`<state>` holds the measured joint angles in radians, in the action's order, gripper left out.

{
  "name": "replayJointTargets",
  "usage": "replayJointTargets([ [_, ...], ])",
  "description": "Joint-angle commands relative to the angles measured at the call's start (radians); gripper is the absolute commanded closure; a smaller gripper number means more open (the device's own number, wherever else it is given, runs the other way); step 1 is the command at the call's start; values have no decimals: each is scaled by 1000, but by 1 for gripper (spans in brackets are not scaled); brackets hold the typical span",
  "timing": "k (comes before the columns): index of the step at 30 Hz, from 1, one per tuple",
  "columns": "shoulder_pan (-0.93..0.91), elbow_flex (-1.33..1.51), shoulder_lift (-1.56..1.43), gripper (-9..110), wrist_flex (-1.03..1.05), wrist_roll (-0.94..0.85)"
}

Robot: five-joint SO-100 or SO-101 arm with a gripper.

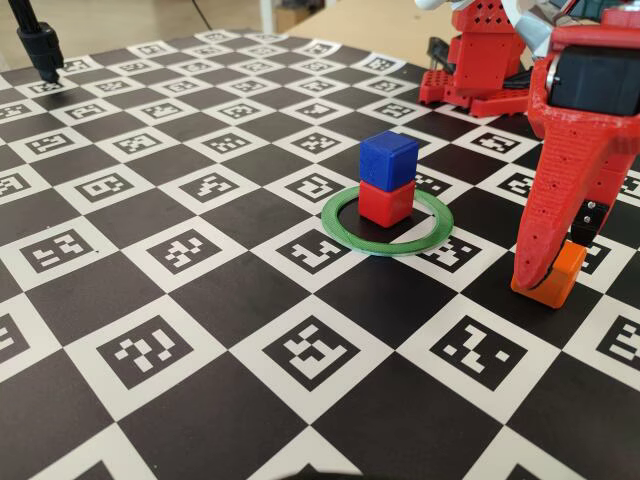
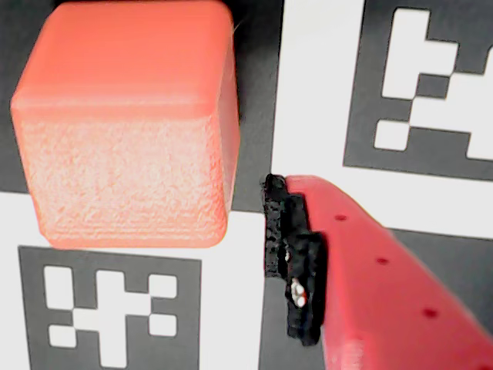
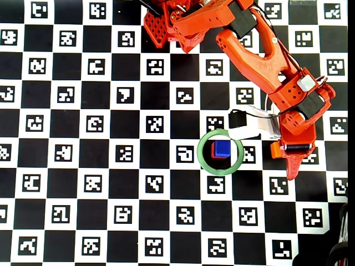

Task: Grab the red cube then put it in the green circle then put the blue cube on top and finally the orange cube on top

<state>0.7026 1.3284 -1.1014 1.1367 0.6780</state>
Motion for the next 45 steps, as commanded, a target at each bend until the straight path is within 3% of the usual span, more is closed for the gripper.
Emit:
replayJointTargets([
  [1, -2, -5, -23, 54, -15, 6],
  [33, -31, 28, 2, 55, -58, -9],
  [45, -28, 25, 5, 56, -55, -91],
])
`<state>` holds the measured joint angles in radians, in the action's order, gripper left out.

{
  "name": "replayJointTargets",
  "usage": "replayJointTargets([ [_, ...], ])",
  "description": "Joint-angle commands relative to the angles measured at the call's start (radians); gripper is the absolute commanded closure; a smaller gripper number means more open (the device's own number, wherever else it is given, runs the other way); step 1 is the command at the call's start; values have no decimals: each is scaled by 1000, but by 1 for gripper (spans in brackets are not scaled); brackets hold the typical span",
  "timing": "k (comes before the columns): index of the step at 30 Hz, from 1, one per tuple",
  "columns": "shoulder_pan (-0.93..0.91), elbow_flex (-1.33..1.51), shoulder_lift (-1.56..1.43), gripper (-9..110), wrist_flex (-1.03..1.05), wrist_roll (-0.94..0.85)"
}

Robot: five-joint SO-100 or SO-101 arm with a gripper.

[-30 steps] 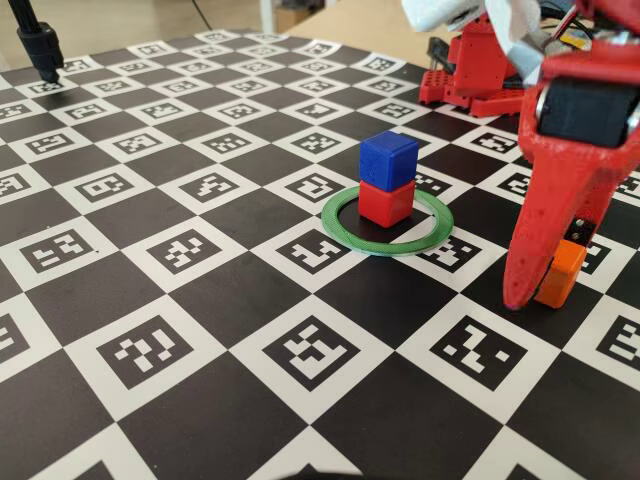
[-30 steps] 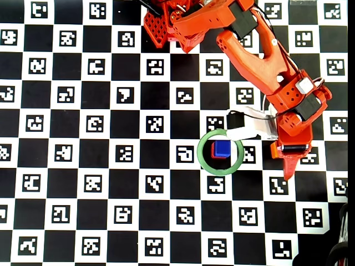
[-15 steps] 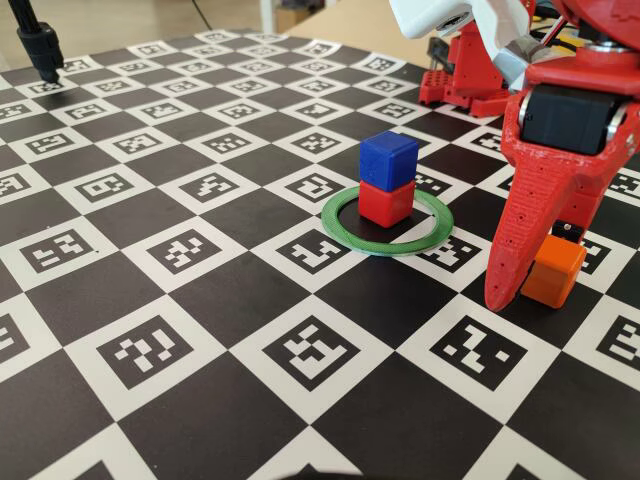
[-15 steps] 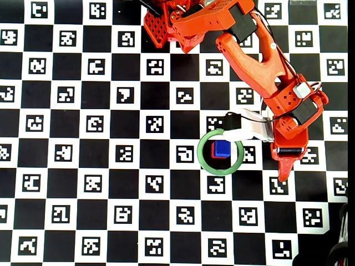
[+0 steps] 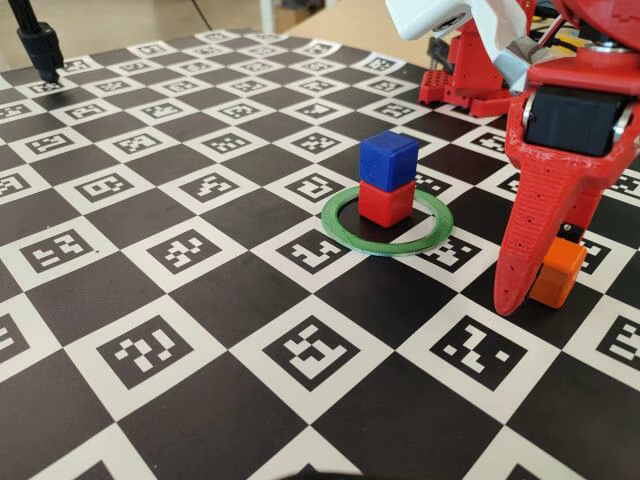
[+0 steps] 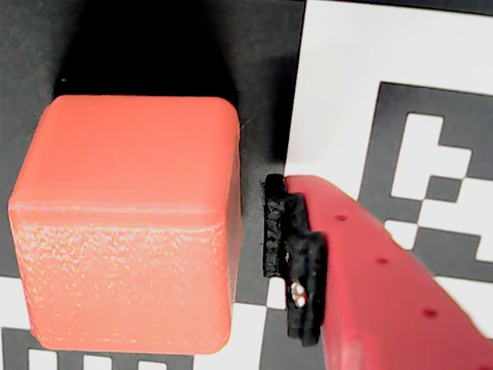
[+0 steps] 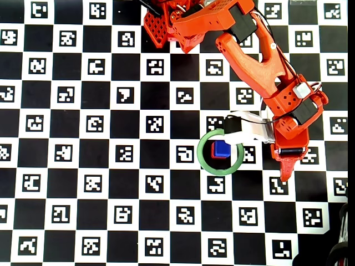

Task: Grab the red cube then put it in the green circle then put the blue cube on top and finally the orange cube on top

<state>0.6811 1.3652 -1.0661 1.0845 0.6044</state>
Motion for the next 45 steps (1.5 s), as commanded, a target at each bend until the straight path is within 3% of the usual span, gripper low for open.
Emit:
replayJointTargets([
  [1, -6, -14, -31, 56, 0, -23],
  [21, 0, -23, -23, 58, 11, -101],
  [25, -3, -17, -26, 65, 8, -92],
  [31, -12, 0, -38, 88, -14, -54],
  [45, -9, -3, -63, 90, -15, -66],
])
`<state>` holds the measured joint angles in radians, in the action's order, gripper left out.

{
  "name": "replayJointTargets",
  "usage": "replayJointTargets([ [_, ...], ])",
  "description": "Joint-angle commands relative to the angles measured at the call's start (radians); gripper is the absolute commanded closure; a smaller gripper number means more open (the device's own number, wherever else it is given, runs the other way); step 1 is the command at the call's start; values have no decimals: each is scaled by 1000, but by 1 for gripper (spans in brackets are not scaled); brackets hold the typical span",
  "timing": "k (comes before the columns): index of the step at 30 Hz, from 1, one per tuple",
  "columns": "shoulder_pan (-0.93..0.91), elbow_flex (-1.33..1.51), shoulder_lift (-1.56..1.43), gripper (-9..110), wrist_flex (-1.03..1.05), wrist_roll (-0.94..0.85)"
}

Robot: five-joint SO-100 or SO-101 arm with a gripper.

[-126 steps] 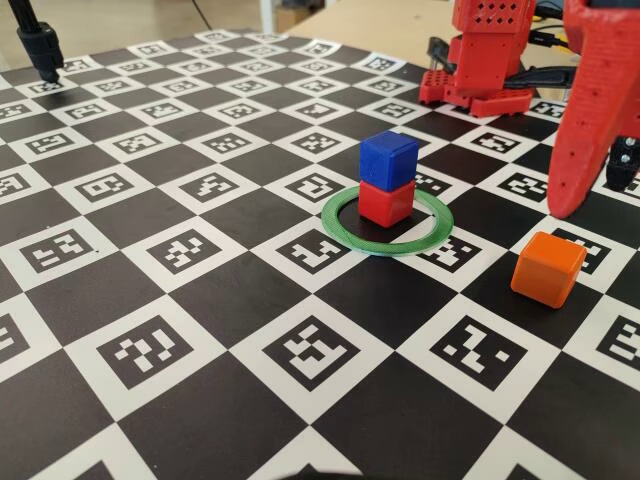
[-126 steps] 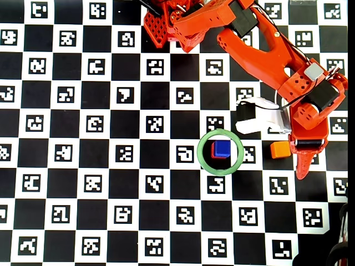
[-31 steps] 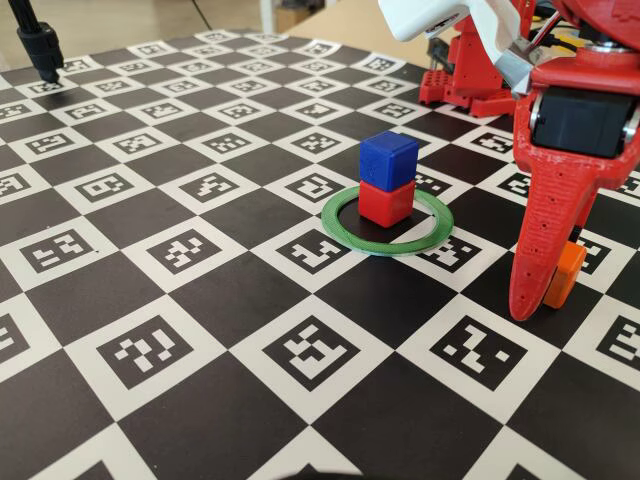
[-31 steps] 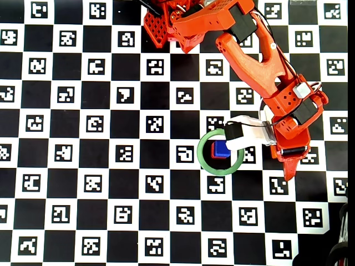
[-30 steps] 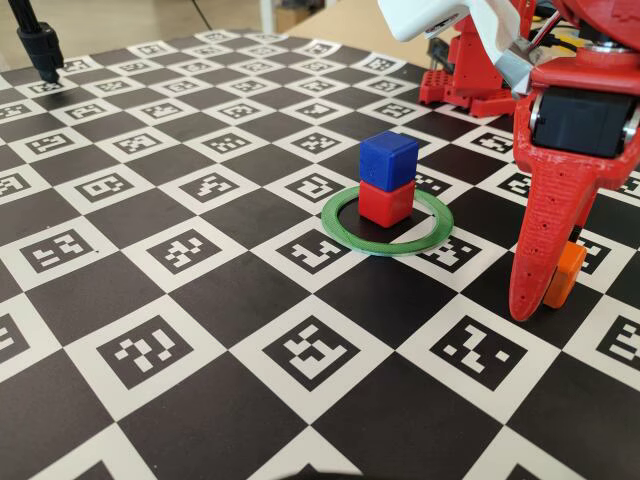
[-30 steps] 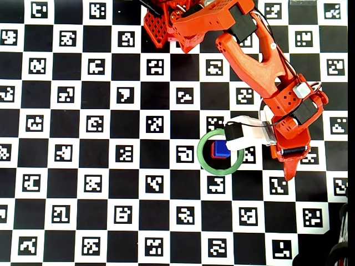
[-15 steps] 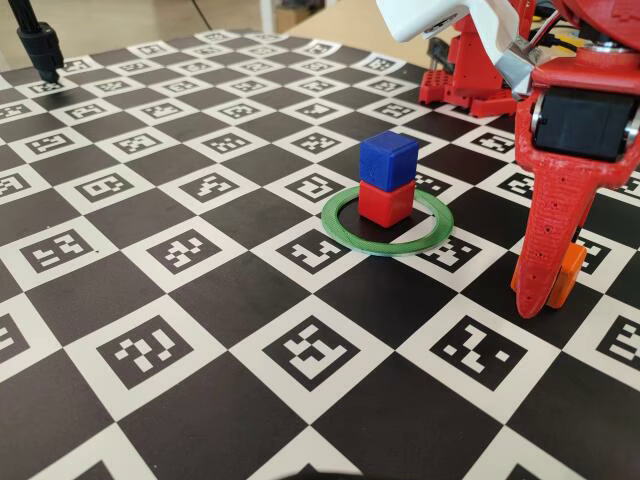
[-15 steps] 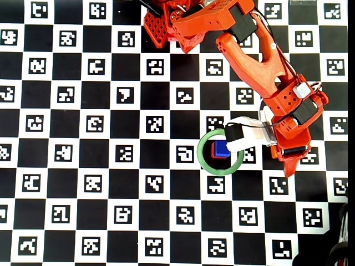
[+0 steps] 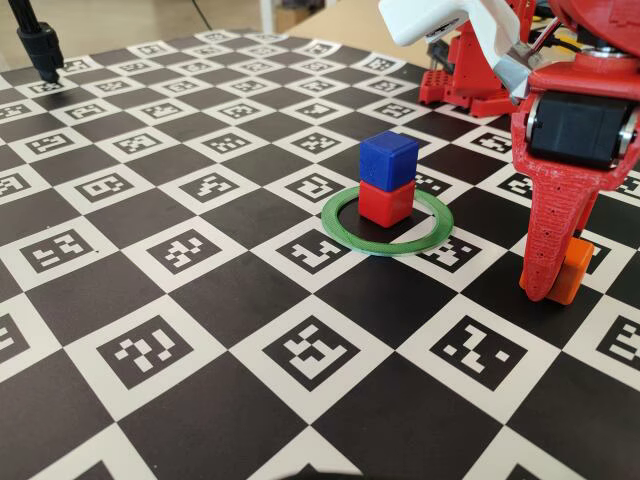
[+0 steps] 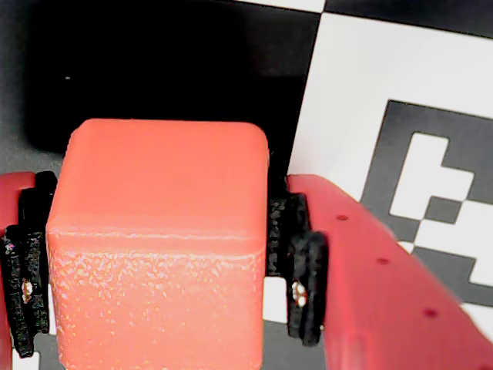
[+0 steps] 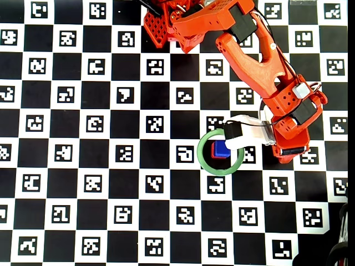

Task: Grab the red cube then put it in the green circle then put the blue cube on top and finally the orange cube on top

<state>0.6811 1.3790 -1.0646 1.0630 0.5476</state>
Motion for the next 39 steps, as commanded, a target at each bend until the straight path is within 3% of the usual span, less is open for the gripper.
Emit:
replayJointTargets([
  [1, -9, -18, -72, 90, 9, -9],
  [17, -34, -153, -302, 90, 241, -8],
  [39, -196, -399, -325, 90, 529, -34],
])
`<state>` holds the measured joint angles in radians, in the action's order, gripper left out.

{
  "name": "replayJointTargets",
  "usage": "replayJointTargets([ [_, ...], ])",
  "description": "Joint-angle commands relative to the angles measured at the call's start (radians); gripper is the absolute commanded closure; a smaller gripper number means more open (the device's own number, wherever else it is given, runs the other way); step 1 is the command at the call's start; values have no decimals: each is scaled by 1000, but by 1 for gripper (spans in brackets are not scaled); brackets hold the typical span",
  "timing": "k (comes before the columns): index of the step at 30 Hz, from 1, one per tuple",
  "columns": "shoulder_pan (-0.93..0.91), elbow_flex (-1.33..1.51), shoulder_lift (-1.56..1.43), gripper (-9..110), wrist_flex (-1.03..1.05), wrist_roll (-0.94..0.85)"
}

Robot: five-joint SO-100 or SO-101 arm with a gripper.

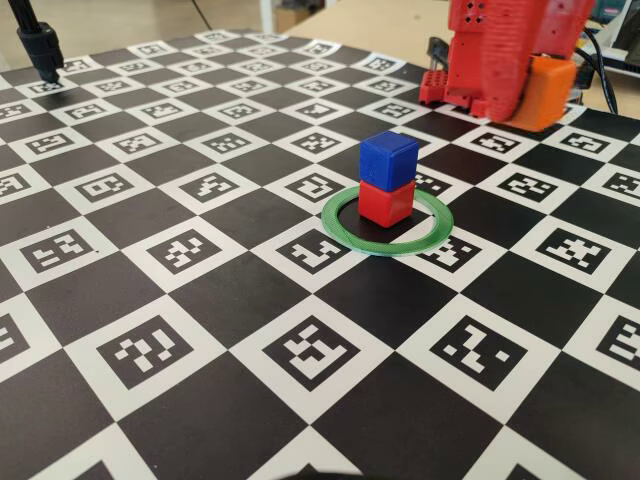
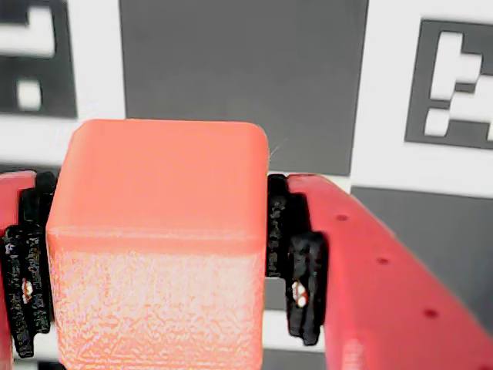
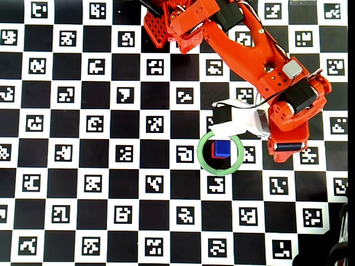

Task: Grab the red cube then put it in the green circle then put the blue cube on top and finally the orange cube on top

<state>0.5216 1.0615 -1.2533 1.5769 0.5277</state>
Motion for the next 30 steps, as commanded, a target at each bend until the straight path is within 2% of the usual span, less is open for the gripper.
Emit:
replayJointTargets([
  [1, -51, -78, -141, 90, 20, -20],
  [14, -238, 101, -270, 90, -15, -118],
  [30, -279, 388, -385, 91, -160, -178],
])
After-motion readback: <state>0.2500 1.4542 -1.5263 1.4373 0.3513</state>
